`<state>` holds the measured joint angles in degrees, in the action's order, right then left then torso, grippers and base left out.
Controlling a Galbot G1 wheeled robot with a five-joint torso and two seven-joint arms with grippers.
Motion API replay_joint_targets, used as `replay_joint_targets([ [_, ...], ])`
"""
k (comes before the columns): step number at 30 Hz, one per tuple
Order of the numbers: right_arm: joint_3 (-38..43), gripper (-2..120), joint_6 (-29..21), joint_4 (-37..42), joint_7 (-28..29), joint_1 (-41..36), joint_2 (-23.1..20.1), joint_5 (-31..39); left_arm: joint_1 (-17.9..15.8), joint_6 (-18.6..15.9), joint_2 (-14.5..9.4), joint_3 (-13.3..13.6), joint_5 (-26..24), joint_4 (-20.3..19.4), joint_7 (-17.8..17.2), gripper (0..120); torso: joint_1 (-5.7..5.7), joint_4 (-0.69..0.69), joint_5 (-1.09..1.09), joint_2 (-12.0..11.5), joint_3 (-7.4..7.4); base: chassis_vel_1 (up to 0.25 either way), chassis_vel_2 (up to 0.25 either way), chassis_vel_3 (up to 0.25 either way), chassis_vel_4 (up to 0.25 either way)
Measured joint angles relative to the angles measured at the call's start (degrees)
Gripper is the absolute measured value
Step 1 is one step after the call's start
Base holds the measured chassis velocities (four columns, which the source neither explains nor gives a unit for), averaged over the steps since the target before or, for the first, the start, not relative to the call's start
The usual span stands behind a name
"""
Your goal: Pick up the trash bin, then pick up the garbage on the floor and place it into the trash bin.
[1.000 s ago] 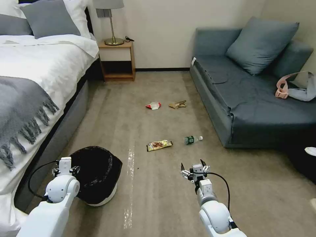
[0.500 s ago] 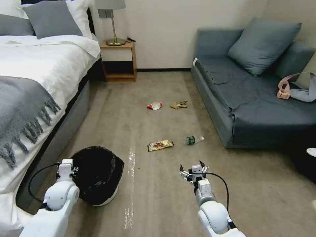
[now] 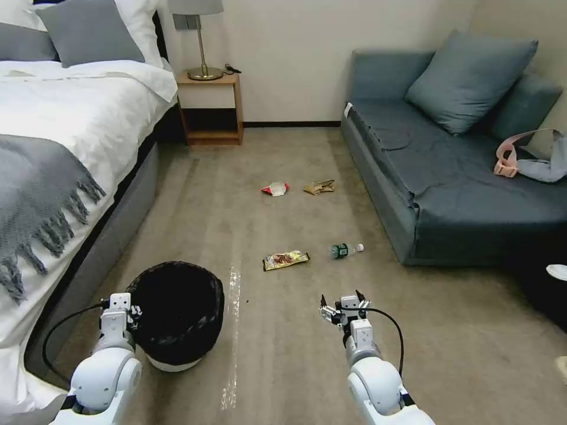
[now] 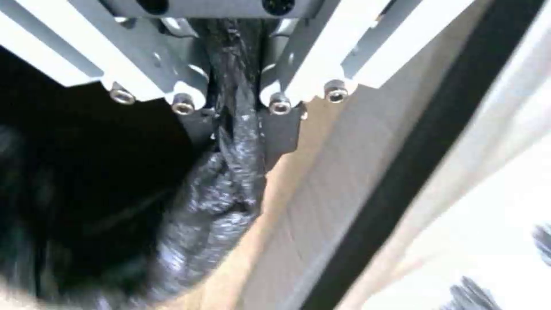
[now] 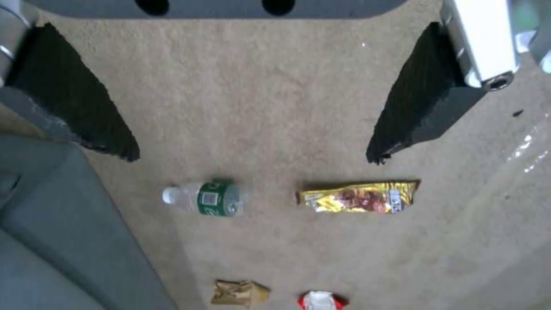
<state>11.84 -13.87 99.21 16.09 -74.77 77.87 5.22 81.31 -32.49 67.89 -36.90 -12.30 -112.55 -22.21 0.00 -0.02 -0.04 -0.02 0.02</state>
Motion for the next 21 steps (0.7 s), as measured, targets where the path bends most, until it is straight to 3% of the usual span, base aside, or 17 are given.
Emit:
replay_joint_targets([
  [13, -0.6, 100, -1.7, 5.3, -0.5, 0.4, -2.5, 5.7, -0.5, 0.1, -0.7, -0.1, 4.0, -6.4, -0.6, 5, 0.00, 0.01, 0.05, 0.0, -0.01, 0.000, 0.000, 0.000, 0.000],
  [21, 0.0, 100, -1.7, 5.8, -1.9, -0.3, -2.7, 8.2, 0.2, 1.3, -0.7, -0.3, 5.4, -7.9, -0.8, 5, 0.00, 0.02, 0.04, 0.0, -0.02, 0.000, 0.000, 0.000, 0.000],
])
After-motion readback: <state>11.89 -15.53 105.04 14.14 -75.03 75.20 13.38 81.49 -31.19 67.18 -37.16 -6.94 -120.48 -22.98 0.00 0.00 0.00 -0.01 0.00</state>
